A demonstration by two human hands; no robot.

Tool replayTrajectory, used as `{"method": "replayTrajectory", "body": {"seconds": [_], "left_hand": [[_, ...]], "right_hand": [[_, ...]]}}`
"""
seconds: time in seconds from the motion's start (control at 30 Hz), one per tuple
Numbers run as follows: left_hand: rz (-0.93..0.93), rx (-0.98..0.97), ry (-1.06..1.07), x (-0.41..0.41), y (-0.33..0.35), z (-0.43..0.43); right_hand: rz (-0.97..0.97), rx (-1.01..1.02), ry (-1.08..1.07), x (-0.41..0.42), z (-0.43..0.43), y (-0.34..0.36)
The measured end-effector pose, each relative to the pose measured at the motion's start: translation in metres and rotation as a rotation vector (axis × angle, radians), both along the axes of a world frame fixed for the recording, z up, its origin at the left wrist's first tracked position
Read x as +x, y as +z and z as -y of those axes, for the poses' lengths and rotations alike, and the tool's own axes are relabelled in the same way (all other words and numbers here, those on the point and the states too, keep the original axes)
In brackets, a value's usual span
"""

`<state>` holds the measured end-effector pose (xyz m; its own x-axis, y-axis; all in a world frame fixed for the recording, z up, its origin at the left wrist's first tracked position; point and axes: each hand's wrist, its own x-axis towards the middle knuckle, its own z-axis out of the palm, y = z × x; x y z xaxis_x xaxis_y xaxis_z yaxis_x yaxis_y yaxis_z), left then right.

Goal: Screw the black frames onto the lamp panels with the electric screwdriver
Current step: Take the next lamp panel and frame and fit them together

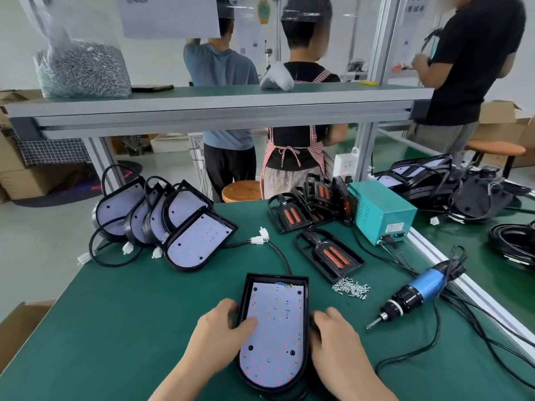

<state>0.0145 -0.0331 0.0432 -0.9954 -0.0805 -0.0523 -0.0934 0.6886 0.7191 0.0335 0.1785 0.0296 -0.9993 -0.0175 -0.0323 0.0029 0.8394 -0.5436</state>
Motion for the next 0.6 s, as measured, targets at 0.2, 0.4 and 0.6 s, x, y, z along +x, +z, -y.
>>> {"method": "replayTrajectory", "body": {"seconds": [0.2,0.4,0.6], "left_hand": [[0.046,0.238,0.041,-0.024,-0.012,-0.007],[0.066,0.267,0.087,-0.031,-0.016,-0.009],[0.250,0.344,0.069,-0.036,-0.004,-0.008]], "right_hand": [[-0.245,-0.064,-0.184,-0.059,-0.042,0.031],[0.077,0.230,-0.370,-0.146,-0.108,0.045],[0.155,0.217,-0.412,-0.170,-0.111,0.030]]}}
